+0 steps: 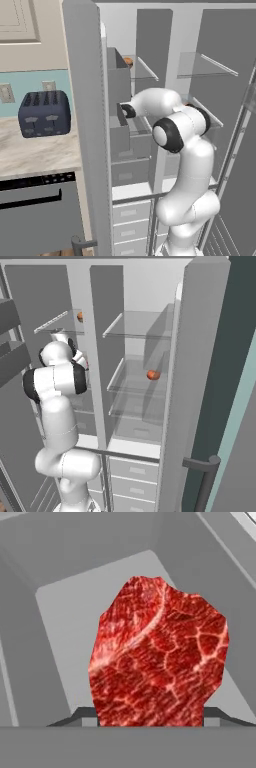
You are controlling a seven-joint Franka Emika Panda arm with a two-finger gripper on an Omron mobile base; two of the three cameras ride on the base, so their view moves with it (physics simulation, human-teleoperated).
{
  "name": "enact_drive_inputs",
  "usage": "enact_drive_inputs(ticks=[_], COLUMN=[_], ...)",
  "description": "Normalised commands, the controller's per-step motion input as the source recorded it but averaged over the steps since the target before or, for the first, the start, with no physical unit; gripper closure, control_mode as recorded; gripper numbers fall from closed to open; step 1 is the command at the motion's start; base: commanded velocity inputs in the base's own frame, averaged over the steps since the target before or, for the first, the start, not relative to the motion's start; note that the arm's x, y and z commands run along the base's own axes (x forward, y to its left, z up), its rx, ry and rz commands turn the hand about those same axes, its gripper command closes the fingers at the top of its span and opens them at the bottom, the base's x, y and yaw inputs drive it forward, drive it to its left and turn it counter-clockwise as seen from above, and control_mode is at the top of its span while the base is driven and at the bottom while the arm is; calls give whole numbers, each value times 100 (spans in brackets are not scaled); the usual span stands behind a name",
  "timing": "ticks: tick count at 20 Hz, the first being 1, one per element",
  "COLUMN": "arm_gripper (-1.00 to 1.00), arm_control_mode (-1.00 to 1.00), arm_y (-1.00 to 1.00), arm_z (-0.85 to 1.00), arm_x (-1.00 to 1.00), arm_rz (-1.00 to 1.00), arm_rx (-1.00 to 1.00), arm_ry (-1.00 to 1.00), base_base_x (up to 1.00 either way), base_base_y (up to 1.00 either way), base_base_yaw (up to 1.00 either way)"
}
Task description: Pick up the frozen steak from the freezer, place it on any shelf in the fridge, and close the fridge and freezer doors when done.
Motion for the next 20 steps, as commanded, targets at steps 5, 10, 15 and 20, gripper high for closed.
enact_drive_inputs(ticks=[5,10,15,20], arm_gripper=[100,100,100,100], arm_control_mode=[-100,-100,-100,-100], arm_y=[-20,-57,-62,-40], arm_z=[-55,-41,-29,0], arm_x=[-26,-52,-55,-29], arm_rz=[0,1,4,6], arm_rx=[1,10,11,6], arm_ry=[-3,-15,-14,-3], base_base_x=[0,0,0,0], base_base_y=[0,0,0,0], base_base_yaw=[0,0,0,0])
